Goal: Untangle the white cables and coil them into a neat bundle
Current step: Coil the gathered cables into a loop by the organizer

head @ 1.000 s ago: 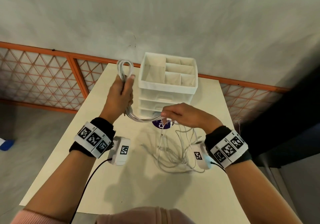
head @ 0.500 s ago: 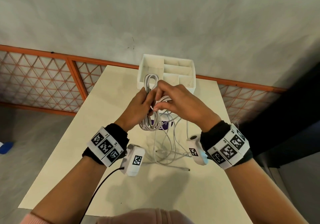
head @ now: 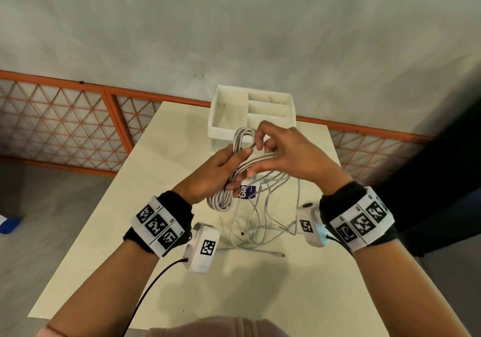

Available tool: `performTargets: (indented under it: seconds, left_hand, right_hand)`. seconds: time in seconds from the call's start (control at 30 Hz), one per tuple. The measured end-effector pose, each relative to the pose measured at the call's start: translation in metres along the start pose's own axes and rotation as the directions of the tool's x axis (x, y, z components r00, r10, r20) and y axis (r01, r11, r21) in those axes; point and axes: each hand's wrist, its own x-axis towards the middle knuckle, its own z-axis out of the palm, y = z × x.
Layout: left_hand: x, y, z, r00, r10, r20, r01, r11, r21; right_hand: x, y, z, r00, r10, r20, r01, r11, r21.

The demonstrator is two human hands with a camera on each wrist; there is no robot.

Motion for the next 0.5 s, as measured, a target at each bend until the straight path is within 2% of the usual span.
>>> performTargets:
  seconds: [0.1,0.17,0.37,0.5]
  left_hand:
    - [-0.002,0.000,-0.007,1.000,0.007,0.021,-0.008,0.999,0.032]
    - [-0.002,-0.005,-0.008,1.000,-0.004,0.025,0.002,0.997,0.076]
    - [0.001,-0.022,0.009,0.999,-0.038,-0.027,0.044,0.960,0.277]
    - [0.000,-0.028,0.021,0.996,-0.021,-0.089,0.045,0.958,0.282]
  right_hand:
    - [-0.003,0.010,-0.010,0.990,0.107,0.093,-0.109,0.994,0.010]
    - [-0.006,0.012,-0.013,0.985,0.113,0.128,-0.118,0.992,0.035]
    - [-0.004,-0.001,-0.010,0.997,0.019,0.076,-0.018,1.000,-0.013]
    - [0.001,-0.003,-0.008,0.996,0.090,0.025,-0.094,0.979,0.180]
